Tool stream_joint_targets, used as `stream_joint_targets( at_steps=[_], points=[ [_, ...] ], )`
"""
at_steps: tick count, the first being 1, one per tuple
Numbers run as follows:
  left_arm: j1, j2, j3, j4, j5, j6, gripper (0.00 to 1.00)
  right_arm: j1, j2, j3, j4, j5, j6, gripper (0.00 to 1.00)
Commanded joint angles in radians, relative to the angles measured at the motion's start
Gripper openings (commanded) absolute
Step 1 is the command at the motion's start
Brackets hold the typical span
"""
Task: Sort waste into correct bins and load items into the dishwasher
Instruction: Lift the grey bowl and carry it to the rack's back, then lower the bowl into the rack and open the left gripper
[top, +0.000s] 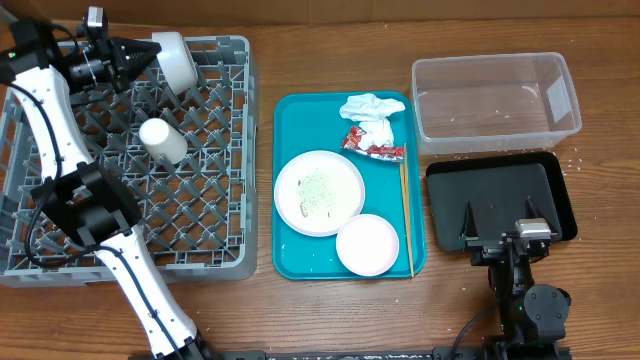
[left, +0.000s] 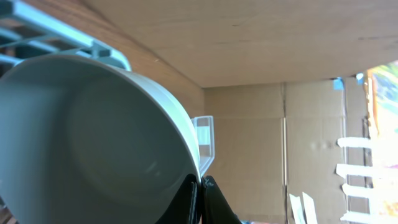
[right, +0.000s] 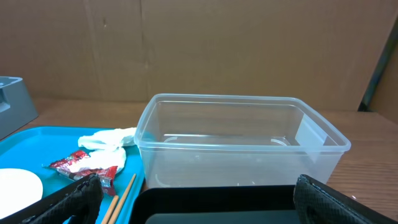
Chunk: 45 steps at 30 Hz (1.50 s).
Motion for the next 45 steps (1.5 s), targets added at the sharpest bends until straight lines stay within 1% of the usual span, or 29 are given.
stream_joint_targets(
  at_steps=[1,11,12,13,20,24,25,28,34,36,37,39,41,42,43,44,45],
  points=[
    [-0.014,0.011,-0.006,-0.027,-0.096,0.027,0.04,0.006,-0.012,-0.011,0.003,-0.002,0.000,1.00],
    [-0.007,0.011,-0.006,-0.118,-0.370,0.029,0.04,0.006,-0.012,-0.011,0.003,-0.002,0.000,1.00],
    [-0.005,0.011,-0.006,-0.123,-0.412,0.029,0.11,0.006,-0.012,-0.011,0.003,-0.002,0.000,1.00],
    [-0.003,0.011,-0.005,-0.125,-0.430,0.028,0.12,0.006,-0.012,-0.011,0.003,-0.002,0.000,1.00],
    [0.028,0.005,-0.005,-0.133,-0.434,0.006,0.21,0.006,-0.012,-0.011,0.003,-0.002,0.000,1.00],
    [0.045,-0.002,0.013,-0.153,-0.434,0.006,0.32,0.006,-0.012,-0.011,0.003,-0.002,0.000,1.00],
    [0.050,-0.004,0.023,-0.161,-0.434,0.003,0.33,0.006,-0.012,-0.011,0.003,-0.002,0.000,1.00],
    [0.078,-0.010,0.095,-0.199,-0.439,-0.014,0.36,0.006,-0.011,-0.011,0.003,-0.002,0.000,1.00],
    [0.121,-0.019,0.267,-0.272,-0.542,-0.125,0.42,0.006,-0.012,-0.011,0.003,-0.002,0.000,1.00],
    [0.126,-0.021,0.325,-0.299,-0.565,-0.140,0.41,0.006,-0.012,-0.011,0.003,-0.002,0.000,1.00],
    [0.126,-0.021,0.348,-0.308,-0.564,-0.140,0.37,0.006,-0.012,-0.011,0.003,-0.002,0.000,1.00],
    [0.117,-0.021,0.393,-0.317,-0.564,-0.138,0.26,0.006,-0.011,-0.011,0.003,-0.002,0.000,1.00],
    [0.095,-0.021,0.416,-0.317,-0.564,-0.104,0.13,0.006,-0.011,-0.011,0.003,-0.002,0.000,1.00],
    [0.077,-0.021,0.418,-0.315,-0.565,-0.069,0.11,0.006,-0.011,-0.011,0.003,-0.002,0.000,1.00],
    [0.058,-0.021,0.418,-0.315,-0.576,-0.034,0.10,0.006,-0.012,-0.011,0.003,-0.002,0.000,1.00],
    [0.035,-0.020,0.416,-0.317,-0.617,-0.008,0.10,0.006,-0.011,-0.011,0.003,-0.002,0.000,1.00],
    [0.011,-0.020,0.410,-0.320,-0.689,0.000,0.08,0.006,-0.011,-0.011,0.003,-0.002,0.000,1.00]
  ],
)
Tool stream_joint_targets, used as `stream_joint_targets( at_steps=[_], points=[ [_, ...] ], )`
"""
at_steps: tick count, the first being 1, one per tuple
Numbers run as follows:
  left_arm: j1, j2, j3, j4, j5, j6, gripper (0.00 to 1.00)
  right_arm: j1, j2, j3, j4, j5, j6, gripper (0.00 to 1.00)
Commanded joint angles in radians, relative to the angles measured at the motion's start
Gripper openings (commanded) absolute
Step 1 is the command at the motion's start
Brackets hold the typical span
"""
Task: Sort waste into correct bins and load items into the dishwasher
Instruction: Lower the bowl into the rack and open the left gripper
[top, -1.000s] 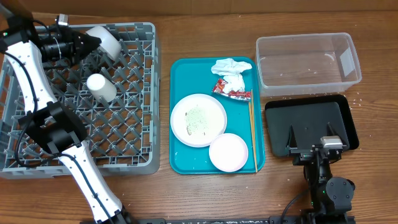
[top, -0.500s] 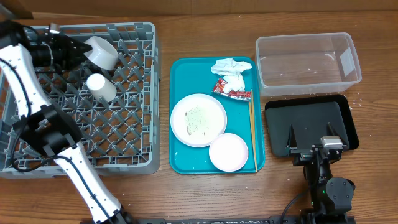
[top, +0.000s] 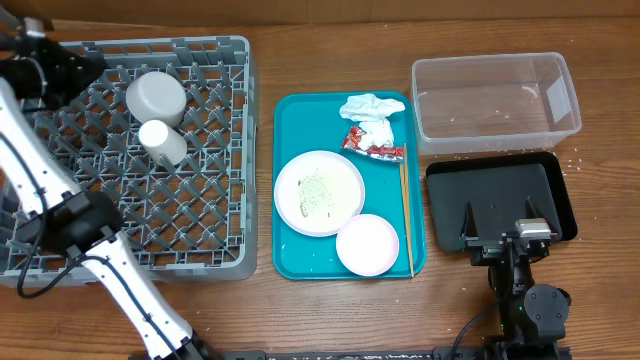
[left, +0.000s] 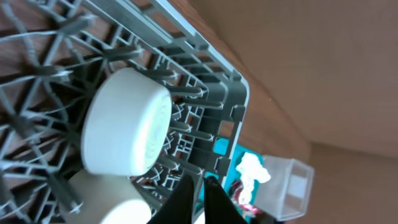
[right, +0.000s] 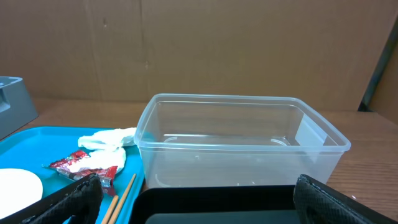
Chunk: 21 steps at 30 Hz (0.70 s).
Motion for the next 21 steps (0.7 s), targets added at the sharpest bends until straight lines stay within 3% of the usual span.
stream_joint_targets(
  at_steps=[1,6,10,21],
  points=[
    [-0.117,-0.016,0.008,-0.008,-0.212,0.084,0.06,0.006,-0.012,-0.011,0.003,-0.002,-0.001,1.00],
    [-0.254,-0.016,-0.042,0.007,-0.584,0.083,0.04,0.006,-0.011,-0.011,0.003,-0.002,-0.001,1.00],
    [-0.310,-0.016,-0.090,0.042,-0.752,0.043,0.04,0.006,-0.012,-0.011,0.003,-0.002,-0.001,1.00],
    [-0.319,-0.016,-0.220,0.119,-0.813,0.050,0.04,0.006,-0.012,-0.011,0.003,-0.002,-0.001,1.00]
  ],
)
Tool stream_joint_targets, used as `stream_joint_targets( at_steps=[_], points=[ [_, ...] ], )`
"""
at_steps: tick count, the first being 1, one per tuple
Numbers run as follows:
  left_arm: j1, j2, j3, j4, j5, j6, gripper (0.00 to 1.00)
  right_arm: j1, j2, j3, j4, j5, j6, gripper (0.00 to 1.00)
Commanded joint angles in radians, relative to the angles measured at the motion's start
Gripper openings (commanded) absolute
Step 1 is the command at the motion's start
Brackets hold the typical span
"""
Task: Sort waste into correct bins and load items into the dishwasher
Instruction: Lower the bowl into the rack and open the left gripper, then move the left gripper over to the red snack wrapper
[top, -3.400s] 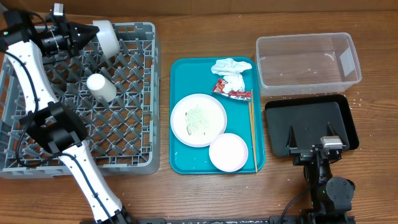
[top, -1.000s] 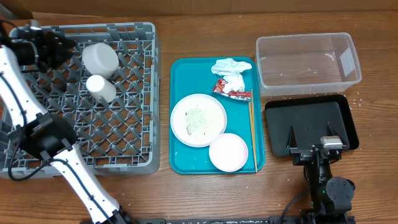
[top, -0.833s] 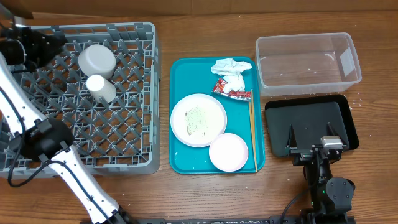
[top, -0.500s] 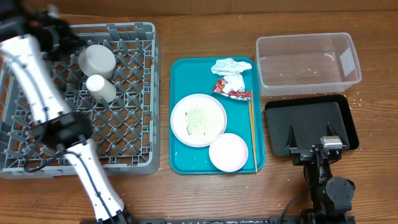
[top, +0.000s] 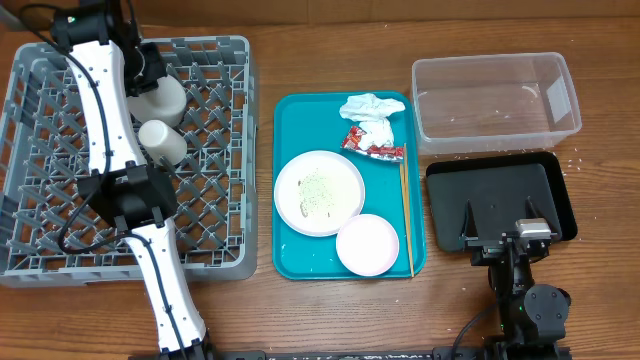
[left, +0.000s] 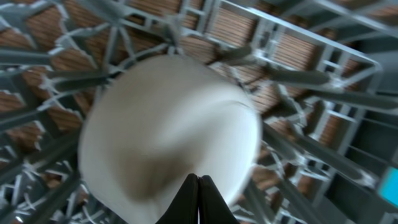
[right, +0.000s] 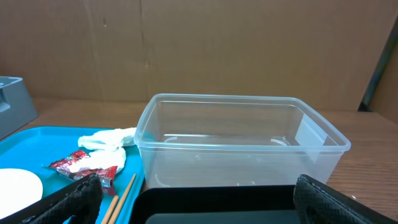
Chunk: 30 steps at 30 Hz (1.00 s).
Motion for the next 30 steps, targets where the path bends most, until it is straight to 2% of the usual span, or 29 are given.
stream_joint_targets(
  at_steps=[1,7,10,17,20,23,24,25,26,30],
  points=[
    [0.002,-0.016,-0.044,0.017,-0.070,0.000,0.04,0.006,-0.012,-0.011,0.003,-0.002,0.000,1.00],
    [0.008,-0.016,-0.068,0.010,-0.279,-0.095,0.04,0.006,-0.012,-0.011,0.003,-0.002,0.000,1.00],
    [0.017,-0.025,-0.061,-0.006,-0.327,-0.144,0.04,0.006,-0.011,-0.011,0.003,-0.002,0.000,1.00],
    [0.018,-0.142,-0.048,-0.011,-0.303,-0.191,0.04,0.006,-0.011,-0.011,0.003,-0.002,0.000,1.00],
    [0.010,-0.233,-0.048,0.001,-0.164,-0.192,0.10,0.006,-0.012,-0.011,0.003,-0.002,0.000,1.00],
    [0.005,-0.311,-0.048,0.019,0.029,-0.192,0.24,0.006,-0.011,-0.011,0.003,-0.002,0.000,1.00],
    [0.005,-0.336,-0.048,0.027,0.120,-0.192,0.43,0.006,-0.011,-0.011,0.003,-0.002,0.000,1.00],
    [0.002,-0.356,-0.048,0.030,0.212,-0.192,0.73,0.006,-0.011,-0.011,0.003,-0.002,0.000,1.00],
    [0.000,-0.372,-0.048,0.029,0.304,-0.192,0.95,0.006,-0.012,-0.011,0.003,-0.002,0.000,1.00],
    [-0.022,-0.390,-0.048,0.014,0.618,-0.164,0.96,0.006,-0.012,-0.011,0.003,-0.002,0.000,1.00]
  ],
)
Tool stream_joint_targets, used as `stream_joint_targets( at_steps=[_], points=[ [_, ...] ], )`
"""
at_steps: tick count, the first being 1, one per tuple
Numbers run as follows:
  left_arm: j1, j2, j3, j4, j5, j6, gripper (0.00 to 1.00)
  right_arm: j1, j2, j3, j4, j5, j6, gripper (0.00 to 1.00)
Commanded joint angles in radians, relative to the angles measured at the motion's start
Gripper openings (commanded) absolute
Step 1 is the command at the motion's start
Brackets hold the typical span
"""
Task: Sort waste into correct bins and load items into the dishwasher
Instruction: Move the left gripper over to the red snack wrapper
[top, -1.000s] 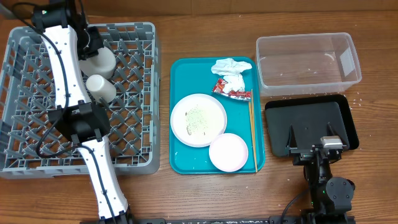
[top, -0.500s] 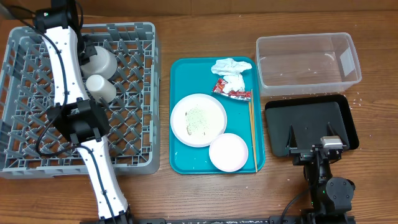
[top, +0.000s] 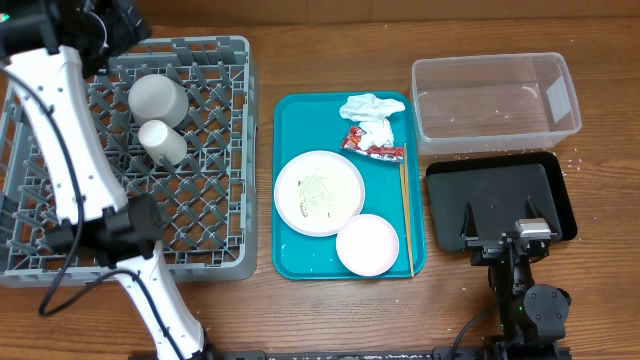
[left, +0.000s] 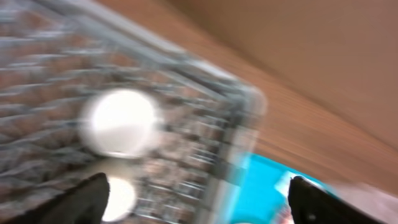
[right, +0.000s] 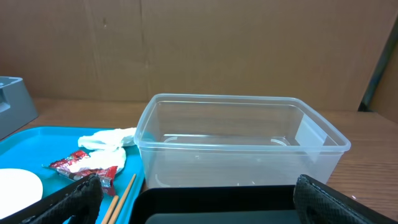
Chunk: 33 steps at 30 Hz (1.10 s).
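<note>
A white bowl lies upside down in the grey dish rack, with a white cup on its side beside it. My left gripper hovers over the rack's back left corner. In the blurred left wrist view the left gripper is open and empty, and the bowl lies well below it. The teal tray holds a plate with food residue, a small white dish, chopsticks, a crumpled napkin and a red wrapper. My right gripper rests open at the black bin.
A clear plastic bin stands at the back right, with a black bin in front of it. The right arm's base sits at the front edge. Cardboard walls close off the back.
My left gripper was shut directly over the upturned bowl. Now it is open and farther away, at the rack's back left corner. The bowl, tray items and right arm have not moved.
At first my left gripper held the white bowl by its rim above the rack's back edge. Then the bowl lay upside down in the rack beside the cup, with the gripper off it. Then the shut gripper was close over the bowl; now it is open and away.
</note>
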Motion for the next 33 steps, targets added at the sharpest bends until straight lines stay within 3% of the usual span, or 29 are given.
stream_joint_targets(
  at_steps=[1,3,6,9,10,15,17,19,24,29,33],
  points=[
    [-0.044,0.001,0.002,-0.023,0.421,0.041,0.97,0.007,-0.012,-0.011,0.004,-0.002,0.000,1.00],
    [-0.085,0.002,-0.002,-0.058,0.494,0.119,0.97,0.007,-0.012,-0.011,0.004,-0.002,0.000,1.00],
    [-0.175,0.002,-0.003,-0.116,0.461,0.227,0.97,0.007,-0.012,-0.011,0.004,-0.001,0.000,1.00],
    [-0.298,0.010,-0.003,-0.146,0.290,0.263,0.95,0.007,-0.011,-0.011,0.004,-0.002,0.000,1.00],
    [-0.374,0.018,-0.005,-0.148,0.164,0.263,0.90,0.007,-0.012,-0.011,0.004,-0.002,0.000,1.00],
    [-0.616,0.080,-0.009,-0.140,-0.101,0.264,0.95,0.007,-0.012,-0.011,0.004,-0.002,0.000,1.00],
    [-0.677,0.113,-0.009,-0.134,-0.134,0.263,0.95,0.007,-0.012,-0.011,0.004,-0.002,0.000,1.00],
    [-0.732,0.155,-0.009,-0.128,-0.165,0.252,0.87,0.007,-0.011,-0.011,0.004,-0.002,0.000,1.00],
    [-0.809,0.263,-0.009,-0.129,-0.297,0.053,0.65,0.007,-0.012,-0.011,0.004,-0.002,0.000,1.00],
    [-0.821,0.333,-0.009,-0.109,-0.305,-0.142,0.63,0.007,-0.012,-0.011,0.004,-0.002,0.000,1.00],
    [-0.808,0.352,-0.009,-0.073,-0.290,-0.324,0.68,0.007,-0.012,-0.011,0.004,-0.002,0.000,1.00]
  ],
)
